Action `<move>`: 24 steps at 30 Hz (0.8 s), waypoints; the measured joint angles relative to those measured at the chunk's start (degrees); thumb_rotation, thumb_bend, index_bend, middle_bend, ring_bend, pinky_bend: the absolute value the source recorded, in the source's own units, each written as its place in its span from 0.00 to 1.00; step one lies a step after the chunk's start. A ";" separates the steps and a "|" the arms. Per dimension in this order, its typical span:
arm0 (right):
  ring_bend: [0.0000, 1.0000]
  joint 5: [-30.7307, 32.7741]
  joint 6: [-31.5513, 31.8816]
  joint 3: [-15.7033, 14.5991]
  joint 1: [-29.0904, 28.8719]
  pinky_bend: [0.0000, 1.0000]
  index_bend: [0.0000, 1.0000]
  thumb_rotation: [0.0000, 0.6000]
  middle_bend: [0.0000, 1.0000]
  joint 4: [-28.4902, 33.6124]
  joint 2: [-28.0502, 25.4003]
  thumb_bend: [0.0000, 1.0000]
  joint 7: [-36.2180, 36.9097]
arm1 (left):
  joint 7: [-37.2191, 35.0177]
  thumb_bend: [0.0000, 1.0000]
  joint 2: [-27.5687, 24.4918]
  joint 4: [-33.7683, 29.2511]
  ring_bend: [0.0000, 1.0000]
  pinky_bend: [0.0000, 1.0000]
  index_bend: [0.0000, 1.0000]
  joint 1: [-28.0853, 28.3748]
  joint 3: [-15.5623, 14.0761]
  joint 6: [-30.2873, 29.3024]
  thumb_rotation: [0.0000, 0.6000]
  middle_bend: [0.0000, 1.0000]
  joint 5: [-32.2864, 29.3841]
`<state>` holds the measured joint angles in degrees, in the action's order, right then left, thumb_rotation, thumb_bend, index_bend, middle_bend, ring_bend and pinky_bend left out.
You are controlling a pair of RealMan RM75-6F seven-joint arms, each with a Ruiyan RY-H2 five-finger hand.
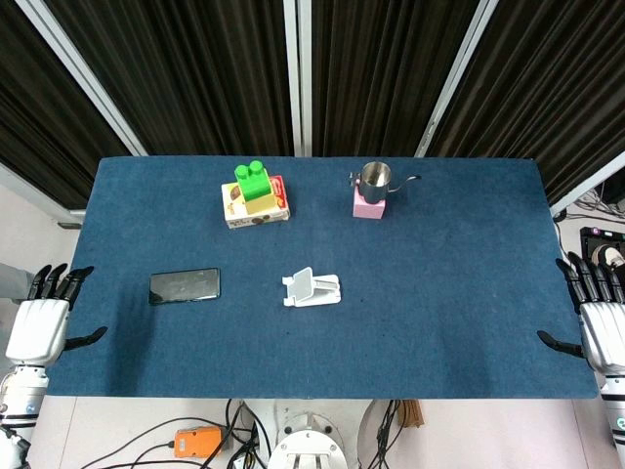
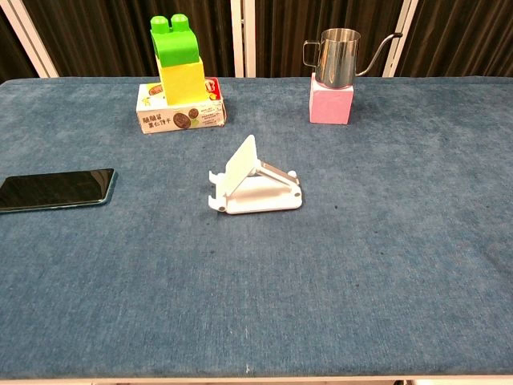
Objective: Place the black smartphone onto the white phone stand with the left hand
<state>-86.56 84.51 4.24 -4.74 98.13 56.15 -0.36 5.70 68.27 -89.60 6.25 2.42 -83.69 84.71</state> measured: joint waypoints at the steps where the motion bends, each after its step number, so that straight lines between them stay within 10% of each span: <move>1: 0.00 0.03 -0.06 0.03 -0.04 0.04 0.00 1.00 0.00 0.07 -0.05 0.15 -0.08 | -0.01 0.01 0.06 0.00 0.06 0.00 0.12 0.07 0.01 0.16 1.00 0.17 -0.03; 13: 0.00 -0.09 -0.27 0.78 -0.89 0.04 0.00 1.00 0.00 1.28 -1.20 0.15 -0.96 | 0.93 0.04 1.50 -1.77 0.09 0.00 0.15 5.65 2.69 7.65 1.00 0.17 -2.32; 24: 0.00 1.09 -1.55 1.08 -1.64 0.04 0.00 1.00 0.00 1.87 -1.29 0.15 -1.75 | 12.27 0.07 6.29 -1.68 0.07 0.00 0.21 16.53 7.48 23.87 1.00 0.17 -21.09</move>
<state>-85.47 82.96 5.32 -6.38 100.00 54.86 -2.11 17.97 74.56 -91.28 22.78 9.91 -59.82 63.62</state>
